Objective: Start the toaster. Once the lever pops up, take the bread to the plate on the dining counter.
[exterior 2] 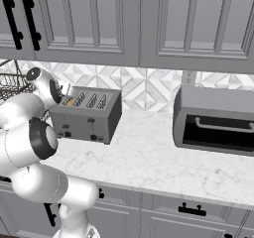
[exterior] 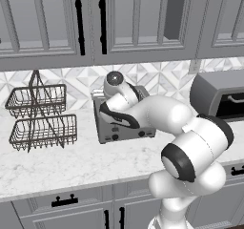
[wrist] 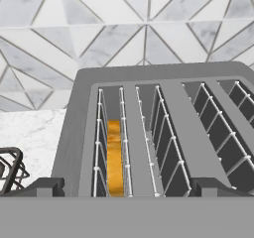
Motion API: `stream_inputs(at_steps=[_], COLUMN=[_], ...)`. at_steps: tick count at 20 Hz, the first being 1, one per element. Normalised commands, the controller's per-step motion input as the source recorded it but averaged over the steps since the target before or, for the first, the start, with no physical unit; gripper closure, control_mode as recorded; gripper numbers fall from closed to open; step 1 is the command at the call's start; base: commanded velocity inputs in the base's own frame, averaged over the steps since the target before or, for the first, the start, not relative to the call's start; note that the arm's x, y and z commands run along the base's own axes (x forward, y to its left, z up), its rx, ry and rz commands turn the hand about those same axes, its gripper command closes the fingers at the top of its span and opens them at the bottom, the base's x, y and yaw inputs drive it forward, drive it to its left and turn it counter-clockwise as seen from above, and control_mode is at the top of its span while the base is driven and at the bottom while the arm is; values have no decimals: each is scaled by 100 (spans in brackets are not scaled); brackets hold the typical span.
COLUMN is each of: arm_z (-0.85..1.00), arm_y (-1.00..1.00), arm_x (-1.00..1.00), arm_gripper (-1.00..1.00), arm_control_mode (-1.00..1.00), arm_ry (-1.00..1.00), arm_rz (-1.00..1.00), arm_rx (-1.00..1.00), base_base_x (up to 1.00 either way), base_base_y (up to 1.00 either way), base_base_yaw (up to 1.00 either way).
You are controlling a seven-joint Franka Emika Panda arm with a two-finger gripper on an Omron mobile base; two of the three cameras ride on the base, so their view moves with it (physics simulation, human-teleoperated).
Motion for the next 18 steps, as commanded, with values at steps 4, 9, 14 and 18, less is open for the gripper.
stream_inputs(at_steps=[4,9,14,18], arm_z=[0,0,0,0], arm_y=[0,0,0,0], arm_x=[0,0,0,0], arm_gripper=[-100,-100,-100,-100], arm_control_mode=[-100,-100,-100,-100], arm_ry=[0,0,0,0], arm_rz=[0,0,0,0], arm_rx=[0,0,0,0], base_base_x=[0,0,0,0], base_base_y=[0,0,0,0], base_base_yaw=[0,0,0,0])
